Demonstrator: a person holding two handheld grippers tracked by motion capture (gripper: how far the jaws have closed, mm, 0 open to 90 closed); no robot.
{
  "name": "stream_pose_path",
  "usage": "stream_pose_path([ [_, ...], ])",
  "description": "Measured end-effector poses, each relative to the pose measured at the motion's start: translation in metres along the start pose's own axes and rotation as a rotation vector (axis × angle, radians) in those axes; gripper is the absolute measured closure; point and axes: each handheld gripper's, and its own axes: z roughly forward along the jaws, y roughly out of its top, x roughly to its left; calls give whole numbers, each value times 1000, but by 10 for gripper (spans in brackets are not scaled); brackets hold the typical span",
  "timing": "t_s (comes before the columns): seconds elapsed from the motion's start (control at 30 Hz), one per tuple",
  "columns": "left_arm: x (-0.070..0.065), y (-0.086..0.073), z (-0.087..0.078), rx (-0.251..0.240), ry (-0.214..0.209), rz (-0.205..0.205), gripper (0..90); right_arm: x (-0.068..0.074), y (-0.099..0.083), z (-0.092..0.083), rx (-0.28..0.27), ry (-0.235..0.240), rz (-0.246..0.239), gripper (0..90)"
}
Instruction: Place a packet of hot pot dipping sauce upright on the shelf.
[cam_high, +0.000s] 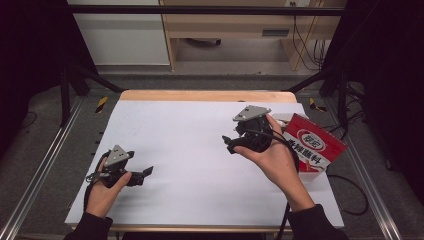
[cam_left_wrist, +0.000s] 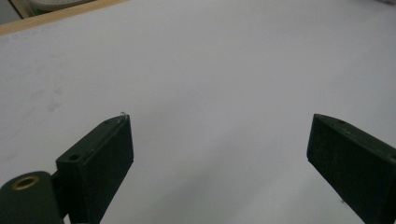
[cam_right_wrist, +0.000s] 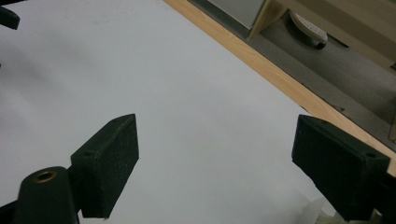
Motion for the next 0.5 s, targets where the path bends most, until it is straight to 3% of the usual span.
stream_pose_path([
  [0.5, 0, 0, 0, 1, -2, 5, 65, 17, -35, 20, 21, 15, 40, 149],
])
